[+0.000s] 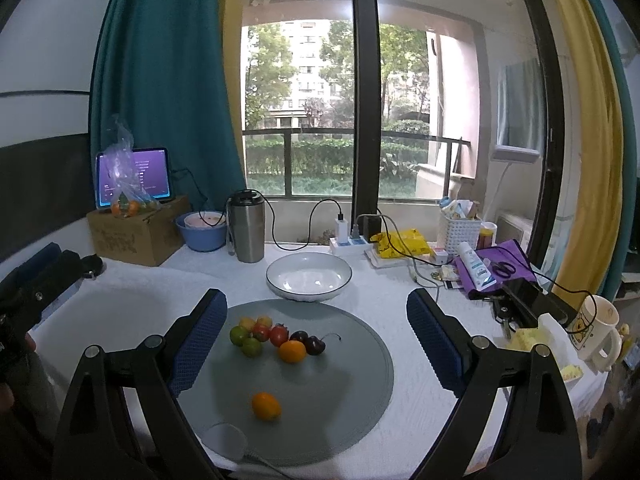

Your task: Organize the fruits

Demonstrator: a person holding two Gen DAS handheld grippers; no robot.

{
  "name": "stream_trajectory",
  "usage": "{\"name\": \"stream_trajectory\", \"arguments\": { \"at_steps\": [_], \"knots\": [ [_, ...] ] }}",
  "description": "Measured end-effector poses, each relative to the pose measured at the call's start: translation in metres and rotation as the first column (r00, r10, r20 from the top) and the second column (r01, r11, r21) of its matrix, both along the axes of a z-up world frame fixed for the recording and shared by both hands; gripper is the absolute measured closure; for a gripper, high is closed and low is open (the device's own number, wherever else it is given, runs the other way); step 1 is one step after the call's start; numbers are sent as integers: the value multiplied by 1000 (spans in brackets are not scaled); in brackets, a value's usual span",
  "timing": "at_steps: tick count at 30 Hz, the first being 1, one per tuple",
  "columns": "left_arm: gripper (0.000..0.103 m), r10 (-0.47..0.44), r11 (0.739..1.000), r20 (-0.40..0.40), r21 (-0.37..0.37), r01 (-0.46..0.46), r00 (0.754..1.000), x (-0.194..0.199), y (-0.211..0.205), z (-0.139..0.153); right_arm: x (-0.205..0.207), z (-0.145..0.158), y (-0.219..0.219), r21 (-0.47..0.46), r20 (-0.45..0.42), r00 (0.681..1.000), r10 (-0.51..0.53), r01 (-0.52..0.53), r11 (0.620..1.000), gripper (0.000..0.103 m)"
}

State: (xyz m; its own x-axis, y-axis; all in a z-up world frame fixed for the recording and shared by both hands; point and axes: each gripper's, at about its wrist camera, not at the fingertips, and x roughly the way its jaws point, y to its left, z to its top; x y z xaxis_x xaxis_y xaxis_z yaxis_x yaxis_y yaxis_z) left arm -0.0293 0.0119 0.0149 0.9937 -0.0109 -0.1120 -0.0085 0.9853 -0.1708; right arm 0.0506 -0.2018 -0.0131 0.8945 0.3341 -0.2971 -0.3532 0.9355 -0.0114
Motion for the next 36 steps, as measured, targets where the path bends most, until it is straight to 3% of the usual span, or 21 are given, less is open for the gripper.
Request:
{"name": "stream_trajectory", "arguments": {
  "at_steps": [21, 29, 36],
  "knots": [
    [1, 3, 1000, -27, -14, -3, 1000, 5, 0, -6, 5, -7, 1, -2, -32, 999, 23, -23, 1000, 10],
    [1, 16, 1000, -111, -7, -17, 994, 21, 2, -25, 19, -32, 11, -4, -121, 989, 86, -87, 996, 10],
    [1, 14, 1000, -268, -20, -20, 963, 54, 10, -61, 44, -78, 29, -33, -257, 958, 128, -141, 989, 10]
  ]
}}
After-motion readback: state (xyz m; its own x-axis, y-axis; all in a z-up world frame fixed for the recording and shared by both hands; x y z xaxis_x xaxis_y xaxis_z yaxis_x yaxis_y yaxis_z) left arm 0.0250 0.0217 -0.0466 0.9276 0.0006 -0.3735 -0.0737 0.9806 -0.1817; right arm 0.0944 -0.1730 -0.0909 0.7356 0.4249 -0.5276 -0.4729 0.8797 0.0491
